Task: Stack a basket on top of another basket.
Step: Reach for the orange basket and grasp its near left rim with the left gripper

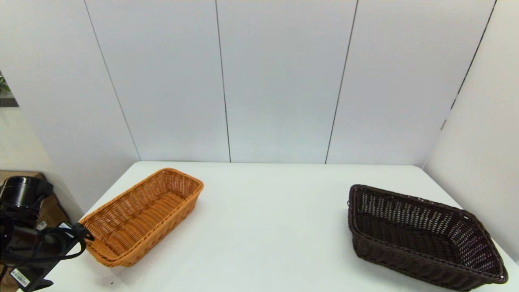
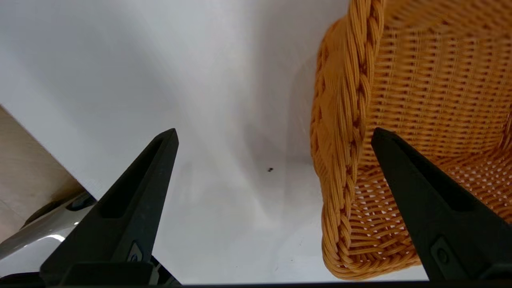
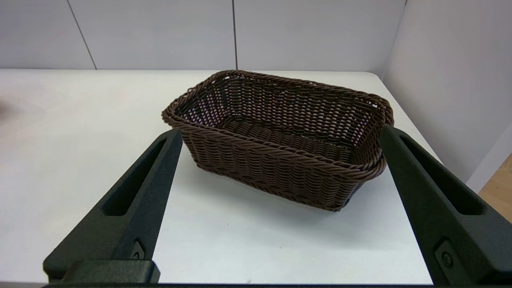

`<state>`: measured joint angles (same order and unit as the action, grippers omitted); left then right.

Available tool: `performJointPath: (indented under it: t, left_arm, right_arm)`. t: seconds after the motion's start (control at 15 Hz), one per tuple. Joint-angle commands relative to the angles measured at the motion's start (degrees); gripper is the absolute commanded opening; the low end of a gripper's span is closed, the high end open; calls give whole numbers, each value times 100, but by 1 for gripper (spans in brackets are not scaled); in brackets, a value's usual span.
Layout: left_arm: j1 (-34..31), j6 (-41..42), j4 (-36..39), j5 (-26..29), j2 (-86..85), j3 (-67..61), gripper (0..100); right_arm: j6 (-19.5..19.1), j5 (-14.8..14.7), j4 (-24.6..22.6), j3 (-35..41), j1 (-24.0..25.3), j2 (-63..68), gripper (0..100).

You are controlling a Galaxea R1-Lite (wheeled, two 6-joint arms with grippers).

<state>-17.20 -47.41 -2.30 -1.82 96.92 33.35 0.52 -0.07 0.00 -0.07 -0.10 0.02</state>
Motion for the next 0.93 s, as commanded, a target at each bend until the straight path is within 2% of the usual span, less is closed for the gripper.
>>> performJointPath:
  t: [0.07,0.53,0.93]
  left_arm:
    - [173,-40,2,41,99,110,100]
    - [279,-40,547,322,891,295,100]
    - [305,-5,556,419,1224,558,100]
  right_arm:
    - [0,-1,0,7,1,-2,100]
    - [0,-1,0,-1,1,-2,100]
    - [0,-1,0,-1,1,-2,100]
